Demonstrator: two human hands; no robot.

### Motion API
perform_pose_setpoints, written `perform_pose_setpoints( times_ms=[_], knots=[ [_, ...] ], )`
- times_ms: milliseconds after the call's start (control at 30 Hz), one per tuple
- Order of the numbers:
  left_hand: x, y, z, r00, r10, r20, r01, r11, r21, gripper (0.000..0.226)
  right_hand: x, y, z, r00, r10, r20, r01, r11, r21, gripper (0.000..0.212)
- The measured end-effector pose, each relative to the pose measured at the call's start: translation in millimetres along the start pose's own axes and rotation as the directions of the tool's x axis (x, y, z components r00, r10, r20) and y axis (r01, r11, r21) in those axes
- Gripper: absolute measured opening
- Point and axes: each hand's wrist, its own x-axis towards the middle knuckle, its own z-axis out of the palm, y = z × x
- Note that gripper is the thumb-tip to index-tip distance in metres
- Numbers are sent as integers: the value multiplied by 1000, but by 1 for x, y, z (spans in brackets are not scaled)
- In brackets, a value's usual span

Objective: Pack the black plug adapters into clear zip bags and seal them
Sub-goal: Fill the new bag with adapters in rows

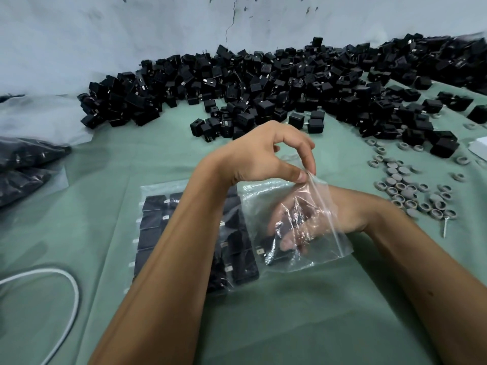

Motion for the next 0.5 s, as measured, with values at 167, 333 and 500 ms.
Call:
perform_pose_setpoints(
  times_ms=[167,333,500],
  knots=[
    [0,0,0,1000,0,9,0,1000,31,17,4,2,2,999,27,37,-27,1000,-10,44],
    [1,0,0,1000,6,26,-8,999,49,17,3,-3,4,998,11,57,-10,1000,-12,50],
    [1,-1,0,999,11,35,-13,999,41,17,1,-7,4,999,0,45,2,999,-54,51]
  ],
)
